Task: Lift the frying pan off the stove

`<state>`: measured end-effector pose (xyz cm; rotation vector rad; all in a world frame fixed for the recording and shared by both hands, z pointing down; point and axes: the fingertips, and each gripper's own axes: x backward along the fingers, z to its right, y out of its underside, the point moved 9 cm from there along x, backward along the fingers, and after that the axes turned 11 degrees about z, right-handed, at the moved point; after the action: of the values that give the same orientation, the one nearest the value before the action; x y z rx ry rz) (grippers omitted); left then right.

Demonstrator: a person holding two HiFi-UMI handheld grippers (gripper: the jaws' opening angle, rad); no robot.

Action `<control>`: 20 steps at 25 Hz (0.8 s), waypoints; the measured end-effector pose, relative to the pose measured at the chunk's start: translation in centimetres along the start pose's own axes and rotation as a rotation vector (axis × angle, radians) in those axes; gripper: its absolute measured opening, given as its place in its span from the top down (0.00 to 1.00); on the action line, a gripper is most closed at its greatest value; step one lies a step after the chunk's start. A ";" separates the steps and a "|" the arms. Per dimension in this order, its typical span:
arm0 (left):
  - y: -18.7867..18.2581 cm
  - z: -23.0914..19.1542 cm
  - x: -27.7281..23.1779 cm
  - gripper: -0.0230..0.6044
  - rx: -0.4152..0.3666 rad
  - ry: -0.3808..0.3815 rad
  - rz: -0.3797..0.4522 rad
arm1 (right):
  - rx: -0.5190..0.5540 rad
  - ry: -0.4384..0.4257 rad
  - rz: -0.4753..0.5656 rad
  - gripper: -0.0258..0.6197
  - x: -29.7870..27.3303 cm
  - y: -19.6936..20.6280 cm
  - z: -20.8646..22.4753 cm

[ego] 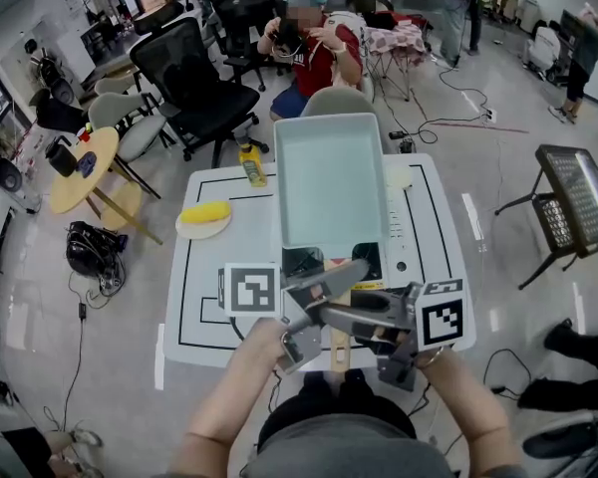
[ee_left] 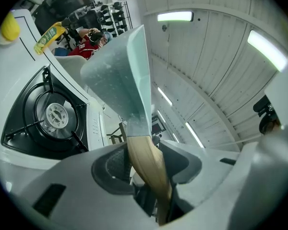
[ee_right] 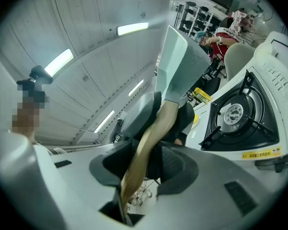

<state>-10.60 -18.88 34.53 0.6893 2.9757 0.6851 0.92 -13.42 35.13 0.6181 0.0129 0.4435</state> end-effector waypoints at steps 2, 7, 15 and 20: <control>-0.1 0.2 0.0 0.70 -0.010 0.002 0.000 | 0.009 -0.001 0.003 0.72 -0.1 -0.1 -0.2; 0.0 0.6 0.0 0.70 -0.026 0.006 -0.003 | 0.024 -0.002 0.004 0.72 0.0 0.0 -0.4; 0.2 0.7 0.1 0.70 -0.014 0.008 0.002 | 0.030 -0.003 0.006 0.72 0.0 0.0 -0.6; -0.2 1.0 0.2 0.70 -0.054 0.025 0.002 | 0.035 -0.004 0.007 0.72 -0.1 0.0 -0.9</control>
<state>-10.71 -18.54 33.57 0.6855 2.9667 0.7764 0.68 -12.94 34.41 0.6536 0.0151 0.4494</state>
